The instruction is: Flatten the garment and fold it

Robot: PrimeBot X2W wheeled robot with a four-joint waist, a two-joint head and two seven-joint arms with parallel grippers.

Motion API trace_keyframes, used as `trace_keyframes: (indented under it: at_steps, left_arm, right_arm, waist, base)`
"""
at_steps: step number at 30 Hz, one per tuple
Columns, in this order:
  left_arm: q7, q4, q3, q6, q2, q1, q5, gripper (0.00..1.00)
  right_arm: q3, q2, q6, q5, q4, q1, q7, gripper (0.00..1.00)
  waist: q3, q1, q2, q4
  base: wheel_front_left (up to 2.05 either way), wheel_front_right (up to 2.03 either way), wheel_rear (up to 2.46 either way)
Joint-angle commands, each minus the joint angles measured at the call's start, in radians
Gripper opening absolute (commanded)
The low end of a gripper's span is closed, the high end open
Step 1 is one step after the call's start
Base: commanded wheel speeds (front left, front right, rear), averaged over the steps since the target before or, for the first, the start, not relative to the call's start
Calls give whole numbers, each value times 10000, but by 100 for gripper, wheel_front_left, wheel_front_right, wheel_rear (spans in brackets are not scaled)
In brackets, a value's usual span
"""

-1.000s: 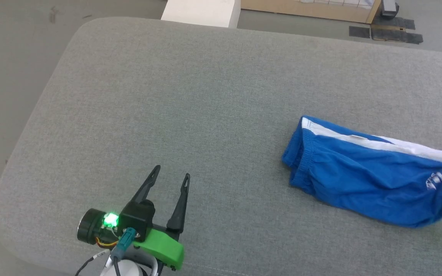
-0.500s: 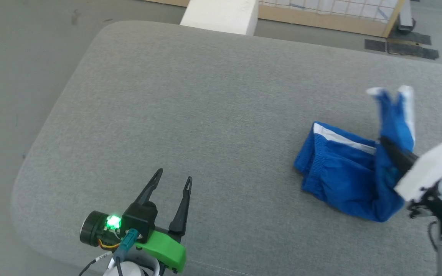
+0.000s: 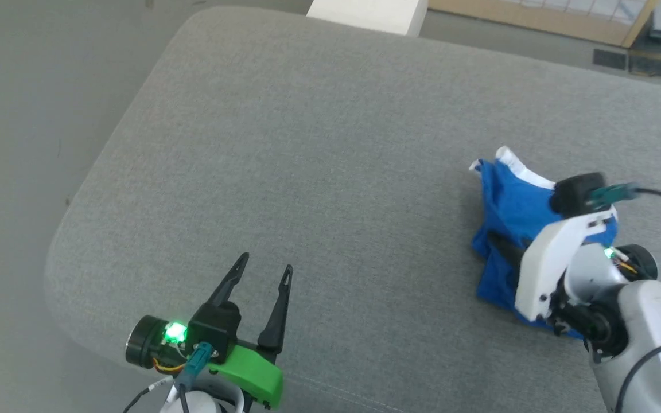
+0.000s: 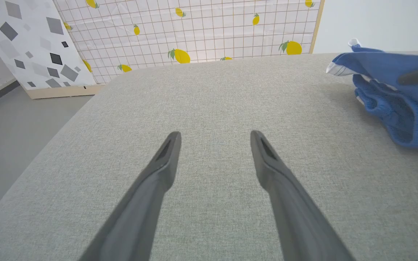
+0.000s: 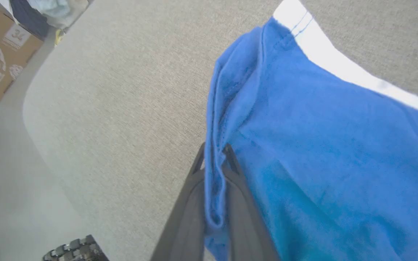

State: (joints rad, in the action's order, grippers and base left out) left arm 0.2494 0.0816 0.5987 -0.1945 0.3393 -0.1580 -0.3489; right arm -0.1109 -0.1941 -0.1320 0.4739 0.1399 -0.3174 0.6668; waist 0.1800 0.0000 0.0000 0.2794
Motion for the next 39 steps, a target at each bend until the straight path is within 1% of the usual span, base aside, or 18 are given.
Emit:
trace_keyframes:
  at_steps: [1,2,3,4,9,14,17,21,25,29,32,36,39]
  left_arm:
    - [67,23,15,46,-75,-162,34,100]
    - [73,40,26,61,-103,-200,48,100]
    - [78,55,27,67,-124,-230,57,100]
    - [83,70,25,76,-151,-271,67,100]
    - [101,179,22,141,-286,-485,115,100]
    - [111,373,16,263,-419,-781,137,100]
    - [116,397,-51,297,-437,-837,123,100]
    - [119,435,-186,282,-344,-716,68,100]
    - [121,425,-413,238,-157,-546,-38,100]
    - [122,264,-732,138,48,-467,-167,100]
    - [119,164,-885,105,158,-393,-287,100]
    - [74,36,-1040,62,273,-316,-448,100]
    - [16,-78,-1142,6,335,-278,-553,100]
  right_arm:
    - [-302,-209,13,-154,213,-239,-182,0]
    - [-582,-370,13,-224,419,-313,-295,0]
    - [-821,-504,13,-297,573,-381,-401,41]
    - [-1089,-660,13,-395,790,-459,-496,100]
    - [-2346,-1211,13,-410,1582,-805,-853,100]
    - [-3364,-1552,13,99,2083,-1012,-979,100]
    - [-3533,-1618,13,503,2188,-1277,-1356,100]
    - [-3566,-1701,13,891,1979,-1748,-1874,100]
    - [-3816,-2198,13,868,1352,-2270,-2467,100]
    - [-3655,-2890,13,525,729,-2633,-3582,100]
    - [-3197,-3240,13,289,540,-2599,-4392,100]
    - [-2297,-3577,13,-154,317,-2155,-5325,100]
    - [-1134,-3528,13,-466,164,-1435,-5927,100]
  waist:
    - [206,0,0,176]
    - [264,0,0,217]
    - [303,0,0,236]
    - [365,0,0,261]
    - [539,0,0,283]
    - [468,0,0,136]
    - [308,0,0,-94]
    - [-6,0,0,-510]
    - [-347,0,0,-982]
    - [-642,0,0,-1374]
    - [-803,0,0,-1640]
    - [-903,0,0,-1916]
    - [-926,0,0,-2052]
  base:
    - [0,0,0]
    - [0,0,0]
    - [0,0,0]
    - [0,0,0]
    - [0,0,0]
    - [0,0,0]
    - [0,0,0]
    - [0,0,0]
    - [0,0,0]
    - [0,0,0]
    - [0,0,0]
    - [0,0,0]
    - [0,0,0]
